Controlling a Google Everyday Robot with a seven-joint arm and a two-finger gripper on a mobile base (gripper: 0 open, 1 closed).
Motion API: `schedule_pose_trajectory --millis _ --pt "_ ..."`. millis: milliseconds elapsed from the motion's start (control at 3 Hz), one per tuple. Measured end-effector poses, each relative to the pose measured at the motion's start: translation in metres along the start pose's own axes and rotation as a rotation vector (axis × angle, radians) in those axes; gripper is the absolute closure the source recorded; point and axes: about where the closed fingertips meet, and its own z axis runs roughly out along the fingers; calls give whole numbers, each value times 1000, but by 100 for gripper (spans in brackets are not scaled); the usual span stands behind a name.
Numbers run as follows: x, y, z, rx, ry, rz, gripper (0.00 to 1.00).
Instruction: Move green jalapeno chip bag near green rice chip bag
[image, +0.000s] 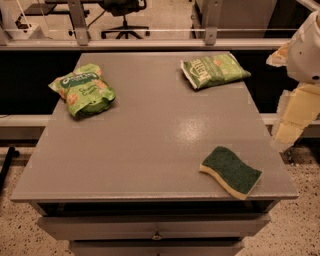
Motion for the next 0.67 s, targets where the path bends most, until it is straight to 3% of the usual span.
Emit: schedule_pose_trajectory --millis 333,667 --pt "0 -1 -1 6 -2 0 0" --pt "3 -23 5 52 -43 26 0"
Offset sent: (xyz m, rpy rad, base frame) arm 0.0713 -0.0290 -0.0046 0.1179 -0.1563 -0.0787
